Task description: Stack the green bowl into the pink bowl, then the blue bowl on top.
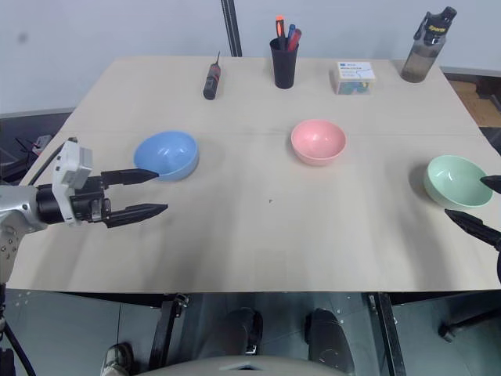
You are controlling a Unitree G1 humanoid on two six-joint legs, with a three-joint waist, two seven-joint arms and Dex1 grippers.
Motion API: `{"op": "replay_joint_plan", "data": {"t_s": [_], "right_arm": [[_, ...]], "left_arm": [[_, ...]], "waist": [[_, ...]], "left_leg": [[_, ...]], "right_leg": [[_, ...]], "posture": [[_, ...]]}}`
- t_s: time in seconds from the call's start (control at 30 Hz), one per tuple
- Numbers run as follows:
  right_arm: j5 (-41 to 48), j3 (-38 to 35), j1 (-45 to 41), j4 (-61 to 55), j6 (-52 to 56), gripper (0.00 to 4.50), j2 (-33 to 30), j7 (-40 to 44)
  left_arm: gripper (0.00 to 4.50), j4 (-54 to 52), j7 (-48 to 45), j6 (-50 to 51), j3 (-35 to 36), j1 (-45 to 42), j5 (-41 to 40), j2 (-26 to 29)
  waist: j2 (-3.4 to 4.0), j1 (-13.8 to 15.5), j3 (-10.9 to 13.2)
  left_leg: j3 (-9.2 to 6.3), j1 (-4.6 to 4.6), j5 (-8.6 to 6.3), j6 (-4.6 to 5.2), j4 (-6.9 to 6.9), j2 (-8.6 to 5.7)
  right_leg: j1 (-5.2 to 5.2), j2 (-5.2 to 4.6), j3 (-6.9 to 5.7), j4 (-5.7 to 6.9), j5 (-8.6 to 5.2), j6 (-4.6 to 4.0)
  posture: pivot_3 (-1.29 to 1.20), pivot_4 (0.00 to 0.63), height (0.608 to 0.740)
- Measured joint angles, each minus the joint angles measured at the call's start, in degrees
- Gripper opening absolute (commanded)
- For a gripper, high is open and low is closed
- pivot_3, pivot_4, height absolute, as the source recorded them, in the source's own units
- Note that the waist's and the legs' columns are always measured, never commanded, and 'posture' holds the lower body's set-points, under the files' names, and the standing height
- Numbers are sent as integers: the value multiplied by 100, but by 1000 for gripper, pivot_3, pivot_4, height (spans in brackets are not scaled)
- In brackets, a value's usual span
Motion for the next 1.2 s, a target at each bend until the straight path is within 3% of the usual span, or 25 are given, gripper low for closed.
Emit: {"op": "replay_joint_plan", "data": {"t_s": [0.5,0.77,0.87,1.0,1.07,1.17,1.2], "right_arm": [[-23,376,-288,230,-288,4434,14,59],[-79,965,-794,215,-475,4434,159,-319],[-307,1537,-1054,161,-656,4434,182,-589],[-448,3141,-2478,53,-627,4434,574,-1057],[-577,3563,-2828,102,-633,4434,712,-1166],[-1065,4607,-3792,689,-777,4434,1334,-1361],[-1417,5152,-4335,1237,-1006,4434,1860,-1524]], "left_arm": [[4500,-168,194,145,-139,-243,-146,-174],[4500,-525,566,183,-591,-367,-229,-874],[4500,-691,898,228,-818,-517,-281,-1275],[4500,-781,1294,104,-934,-925,-322,-1804],[4500,-797,1323,12,-979,-927,-290,-1840],[4500,-895,1480,-224,-1000,-625,-87,-1913],[4500,-1028,1567,-309,-1034,-386,-1,-1997]], "waist": [[1,-2,0],[1,2,0],[0,-1,0],[5,-71,1],[7,-73,1],[6,-68,3],[7,-121,4]], "left_leg": [[1,0,0,-1,0,0],[1,-1,1,-2,8,0],[-2,-6,2,-4,14,3],[8,-1,14,-24,30,10],[8,-2,15,-27,29,10],[10,-10,14,-27,27,8],[17,-12,14,-27,27,6]], "right_leg": [[-1,0,2,2,0,0],[0,0,3,4,1,1],[-3,4,2,7,1,0],[-2,12,12,15,2,0],[-5,12,12,15,1,0],[-12,12,15,4,1,0],[-16,10,21,7,2,0]], "posture": [[0,150,740],[0,150,740],[0,150,740],[0,150,740],[0,150,740],[0,150,740],[0,150,740]]}}
